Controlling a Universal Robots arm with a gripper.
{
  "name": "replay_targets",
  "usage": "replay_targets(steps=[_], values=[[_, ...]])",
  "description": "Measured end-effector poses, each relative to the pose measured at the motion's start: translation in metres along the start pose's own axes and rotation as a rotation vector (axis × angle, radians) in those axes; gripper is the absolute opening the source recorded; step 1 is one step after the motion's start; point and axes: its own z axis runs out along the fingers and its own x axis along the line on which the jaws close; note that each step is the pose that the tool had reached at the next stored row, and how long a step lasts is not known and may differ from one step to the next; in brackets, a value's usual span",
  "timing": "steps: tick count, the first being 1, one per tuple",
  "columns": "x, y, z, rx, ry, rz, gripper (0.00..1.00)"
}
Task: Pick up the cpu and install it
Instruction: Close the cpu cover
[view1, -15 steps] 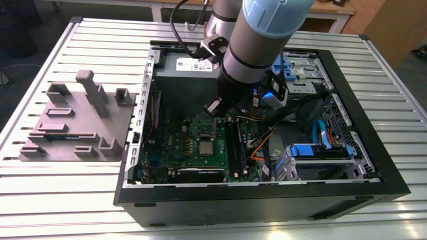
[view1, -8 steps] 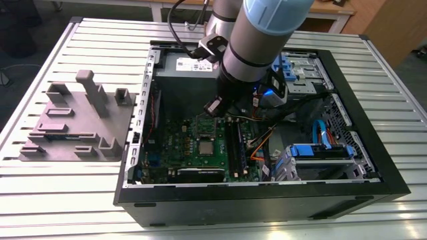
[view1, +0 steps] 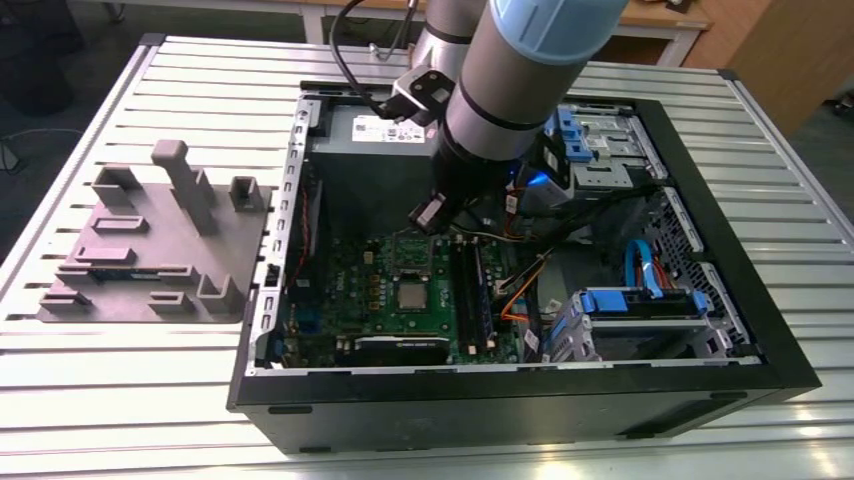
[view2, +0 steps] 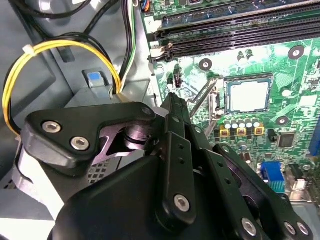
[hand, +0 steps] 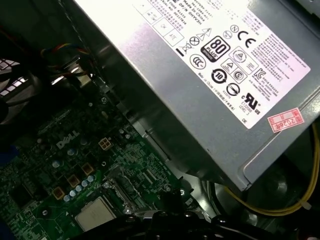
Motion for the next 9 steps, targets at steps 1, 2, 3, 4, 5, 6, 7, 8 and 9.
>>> replay_targets(steps=[1, 2, 3, 4, 5, 6, 7, 8, 9], values=[[0.0000, 0.0001, -0.0007, -0.0002, 0.0010, -0.005, 0.10], [-0.0001, 0.0003, -0.0016, -0.0005, 0.0017, -0.009, 0.10], [-0.0002, 0.0005, -0.0025, -0.0007, 0.0022, -0.011, 0.10], [-0.0002, 0.0007, -0.0033, -0.0007, 0.0024, -0.012, 0.10], [-0.0002, 0.0007, -0.0037, -0.0005, 0.0022, -0.013, 0.10], [-0.0003, 0.0008, -0.0039, 0.0005, 0.0011, -0.013, 0.10], [-0.0002, 0.0009, -0.0038, 0.0024, -0.0006, -0.014, 0.10], [-0.0001, 0.0010, -0.0039, 0.0045, -0.0022, -0.015, 0.10], [0.0000, 0.0011, -0.0040, 0.0068, -0.0038, -0.016, 0.10]])
